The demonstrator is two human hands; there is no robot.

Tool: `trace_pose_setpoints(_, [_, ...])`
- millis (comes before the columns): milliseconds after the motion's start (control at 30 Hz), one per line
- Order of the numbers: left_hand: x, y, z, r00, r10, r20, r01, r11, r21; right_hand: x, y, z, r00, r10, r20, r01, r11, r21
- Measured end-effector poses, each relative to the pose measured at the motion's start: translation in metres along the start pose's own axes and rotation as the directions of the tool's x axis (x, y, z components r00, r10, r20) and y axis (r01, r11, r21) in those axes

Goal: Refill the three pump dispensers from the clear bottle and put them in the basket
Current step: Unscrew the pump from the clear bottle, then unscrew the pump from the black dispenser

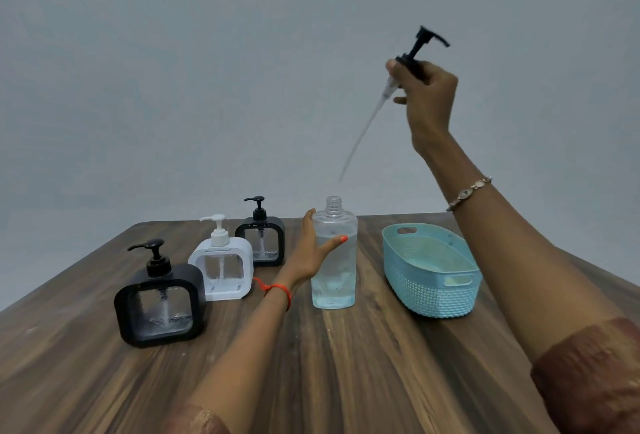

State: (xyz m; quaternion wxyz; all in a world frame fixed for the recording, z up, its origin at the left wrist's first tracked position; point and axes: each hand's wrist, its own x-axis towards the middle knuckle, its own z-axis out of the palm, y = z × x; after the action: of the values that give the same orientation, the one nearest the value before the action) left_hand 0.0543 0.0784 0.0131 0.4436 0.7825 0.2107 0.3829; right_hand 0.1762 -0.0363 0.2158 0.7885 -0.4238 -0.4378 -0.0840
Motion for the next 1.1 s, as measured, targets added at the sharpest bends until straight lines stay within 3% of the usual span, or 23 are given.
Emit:
trace_pose_setpoints(67, [0.000,0.001,0.001,1.000,0.014,-0.001,-0.014,1.000,-0.013,-0.006,-0.003,-0.015,0.997,-0.064,0.038,0.063,0.997,0.043])
trace_pose_setpoints(200, [-0.005,-0.007,-0.003,0.999,0.028,0.021,-0.028,1.000,-0.003,-0.047,0.029,-0.049,0.964,-0.046,0.263,0.080,0.990,-0.118])
trace_pose_setpoints(300, [-0.017,-0.017,-0.009,0.998,-0.052,-0.031,0.054,0.997,0.053,-0.097,0.068,-0.079,0.861,0.050,0.506,0.093,0.963,-0.253])
trace_pose_setpoints(367, [-0.025,-0.023,-0.012,0.996,-0.078,-0.045,0.082,0.990,0.114,-0.128,0.094,-0.095,0.795,0.089,0.600,0.197,0.898,-0.394])
trace_pose_setpoints(500, [-0.036,-0.032,-0.019,0.991,-0.123,-0.058,0.132,0.973,0.187,-0.167,0.131,-0.114,0.637,0.250,0.730,0.324,0.772,-0.547])
trace_pose_setpoints(600, [-0.044,-0.036,-0.022,0.986,-0.156,-0.056,0.164,0.969,0.187,-0.181,0.146,-0.120,0.500,0.362,0.787,0.418,0.695,-0.585])
trace_pose_setpoints(667, [-0.049,-0.038,-0.022,0.985,-0.163,-0.050,0.170,0.962,0.212,-0.184,0.150,-0.120,0.449,0.413,0.793,0.457,0.656,-0.601])
trace_pose_setpoints(1033, [-0.067,-0.041,-0.025,0.982,-0.189,-0.002,0.183,0.949,0.256,-0.184,0.140,-0.114,0.398,0.511,0.762,0.477,0.594,-0.647])
trace_pose_setpoints(1100, [-0.069,-0.037,-0.027,0.983,-0.181,-0.010,0.179,0.955,0.238,-0.180,0.132,-0.113,0.418,0.500,0.759,0.469,0.597,-0.651])
